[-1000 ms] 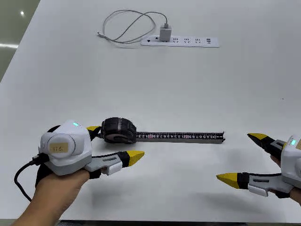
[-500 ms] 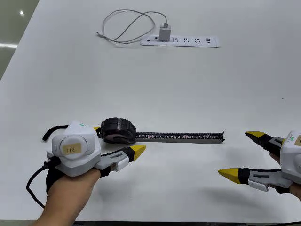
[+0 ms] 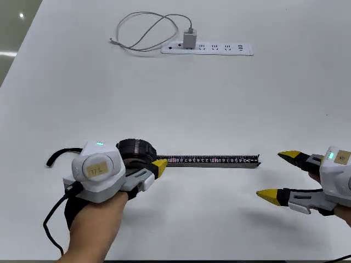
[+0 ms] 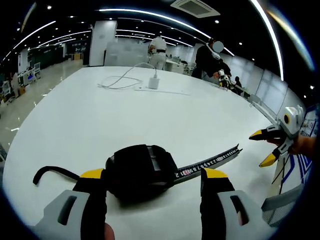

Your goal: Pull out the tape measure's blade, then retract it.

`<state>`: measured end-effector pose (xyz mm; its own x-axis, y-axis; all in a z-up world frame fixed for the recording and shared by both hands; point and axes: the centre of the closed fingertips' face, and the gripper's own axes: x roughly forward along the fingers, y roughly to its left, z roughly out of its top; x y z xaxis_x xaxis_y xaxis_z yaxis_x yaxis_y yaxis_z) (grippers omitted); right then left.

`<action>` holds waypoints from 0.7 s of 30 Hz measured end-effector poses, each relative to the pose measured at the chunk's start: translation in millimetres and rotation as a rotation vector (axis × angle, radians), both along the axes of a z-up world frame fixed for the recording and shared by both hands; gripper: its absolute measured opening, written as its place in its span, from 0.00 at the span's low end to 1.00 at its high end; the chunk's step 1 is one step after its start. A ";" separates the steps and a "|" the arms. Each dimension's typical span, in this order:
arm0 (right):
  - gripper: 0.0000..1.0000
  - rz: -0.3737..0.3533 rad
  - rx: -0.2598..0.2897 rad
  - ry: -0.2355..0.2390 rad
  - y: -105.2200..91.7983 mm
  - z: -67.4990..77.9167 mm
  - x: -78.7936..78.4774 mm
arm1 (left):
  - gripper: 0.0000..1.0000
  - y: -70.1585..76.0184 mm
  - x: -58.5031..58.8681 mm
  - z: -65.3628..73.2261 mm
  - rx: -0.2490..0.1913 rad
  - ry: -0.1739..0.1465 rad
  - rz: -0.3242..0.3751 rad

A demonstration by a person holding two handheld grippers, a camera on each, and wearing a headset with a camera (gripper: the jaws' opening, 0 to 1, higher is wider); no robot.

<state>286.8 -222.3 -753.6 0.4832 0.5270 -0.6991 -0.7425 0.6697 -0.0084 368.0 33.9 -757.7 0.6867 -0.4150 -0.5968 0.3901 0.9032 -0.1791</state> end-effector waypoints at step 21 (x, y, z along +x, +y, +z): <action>0.44 0.106 -0.055 0.018 1.2 -3.6 15.9 | 0.65 7.2 9.7 -7.6 0.043 -0.002 0.098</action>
